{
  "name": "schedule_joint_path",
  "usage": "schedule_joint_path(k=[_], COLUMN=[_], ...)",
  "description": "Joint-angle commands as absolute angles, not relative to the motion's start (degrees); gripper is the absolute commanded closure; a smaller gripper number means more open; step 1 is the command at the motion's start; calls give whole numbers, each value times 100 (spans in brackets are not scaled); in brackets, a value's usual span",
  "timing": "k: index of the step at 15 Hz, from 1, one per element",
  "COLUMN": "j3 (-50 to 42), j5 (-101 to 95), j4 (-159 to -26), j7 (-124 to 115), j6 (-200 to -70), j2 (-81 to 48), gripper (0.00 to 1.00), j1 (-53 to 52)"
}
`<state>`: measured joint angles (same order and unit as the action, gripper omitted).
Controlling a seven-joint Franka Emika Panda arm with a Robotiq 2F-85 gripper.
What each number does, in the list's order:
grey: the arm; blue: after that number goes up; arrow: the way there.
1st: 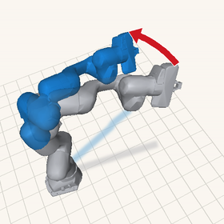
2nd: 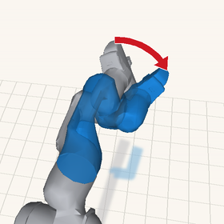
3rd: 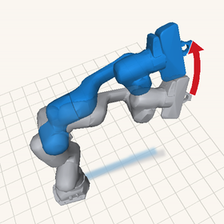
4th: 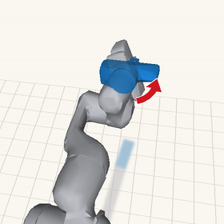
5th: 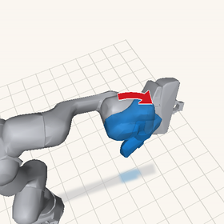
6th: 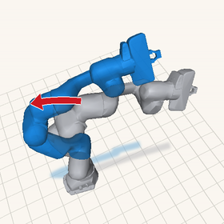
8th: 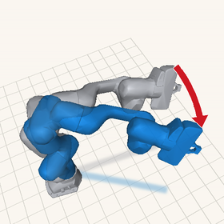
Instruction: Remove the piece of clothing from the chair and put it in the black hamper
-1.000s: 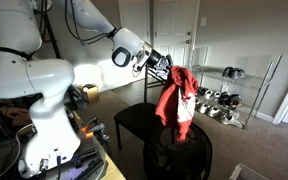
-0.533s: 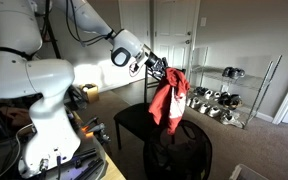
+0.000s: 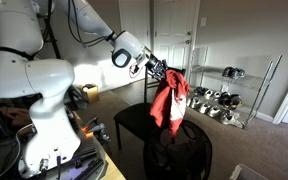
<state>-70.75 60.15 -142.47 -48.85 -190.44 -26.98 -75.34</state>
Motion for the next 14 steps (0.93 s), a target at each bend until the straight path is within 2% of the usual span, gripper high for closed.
schedule_joint_path(k=[1,2,3,4,12,14], j3=[-6983,-6967,-6942,-6917,-6755,-6594], j5=[5948,5968,5984,5987,5984,5793], j4=[-14141,-14136,-14137,-14139,-14091,-14084], j7=[-4874,-4895,-4911,-4915,-4905,-4723], j6=[-18960,-18948,-18943,-18942,-18931,-18896], j2=[-2804,-2821,-2818,-2820,-2855,-2527], gripper=[93,93,66,65,14,1], j1=[-7337,-7307,-7276,-7252,-7119,-7045])
